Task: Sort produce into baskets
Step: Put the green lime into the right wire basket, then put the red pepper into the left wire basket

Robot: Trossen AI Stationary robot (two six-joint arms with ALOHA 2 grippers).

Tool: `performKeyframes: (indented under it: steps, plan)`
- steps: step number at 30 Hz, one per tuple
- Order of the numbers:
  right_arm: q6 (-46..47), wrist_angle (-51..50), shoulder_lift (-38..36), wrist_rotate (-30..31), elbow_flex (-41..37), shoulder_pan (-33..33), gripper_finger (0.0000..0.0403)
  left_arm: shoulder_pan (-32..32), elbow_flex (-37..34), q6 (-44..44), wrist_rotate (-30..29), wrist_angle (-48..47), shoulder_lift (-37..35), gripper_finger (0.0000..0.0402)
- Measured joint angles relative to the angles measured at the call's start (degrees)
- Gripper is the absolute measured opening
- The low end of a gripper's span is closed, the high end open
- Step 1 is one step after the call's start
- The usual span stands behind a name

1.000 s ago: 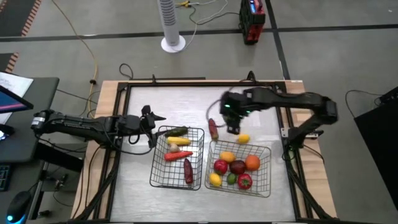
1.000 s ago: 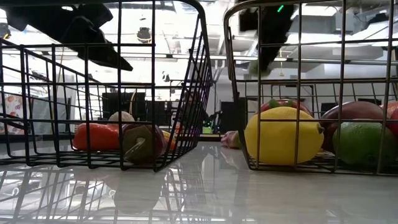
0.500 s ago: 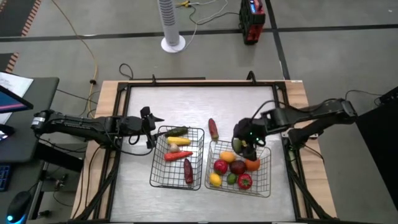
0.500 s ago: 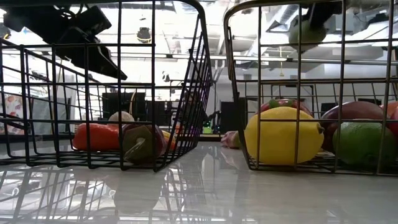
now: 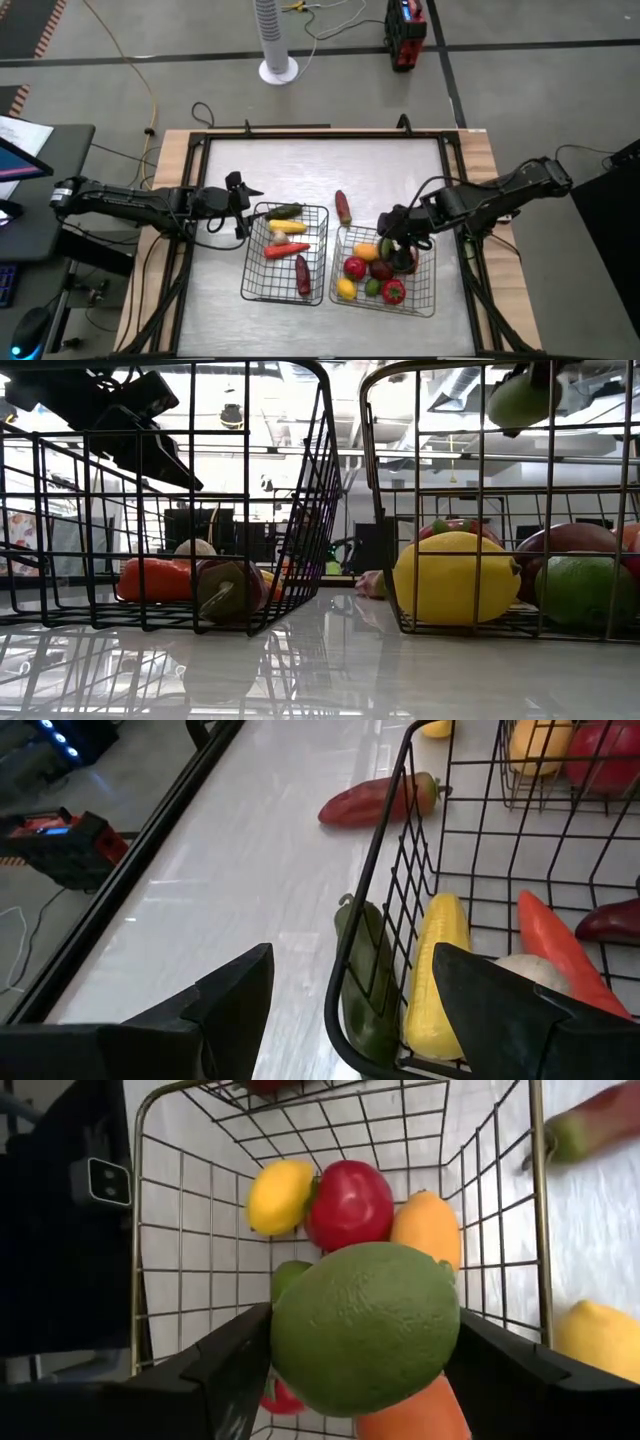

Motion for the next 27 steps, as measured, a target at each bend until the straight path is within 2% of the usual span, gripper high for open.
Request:
performKeyframes:
  steps: [10, 18, 23, 27]
  plan:
    - [1.82, -1.29, 0.66, 0.81, 0.02, -0.85, 0.0308, -0.01, 0.0, -0.02, 0.0, 0.02, 0.02, 0.0263]
    - [1.14, -1.83, 0.55, 1.51, 0.02, -1.39, 0.0353, -0.02, 0.0, -0.02, 0.0, 0.02, 0.02, 0.0263]
    - [-0.35, -3.88, 0.53, 3.14, 0.02, -4.48, 0.0366, -0.01, 0.0, -0.02, 0.0, 0.02, 0.02, 0.0263]
    - [-3.27, -2.95, 0.71, 5.45, 0.02, -10.06, 0.0361, 0.0, 0.0, -0.02, 0.0, 0.02, 0.02, 0.0263]
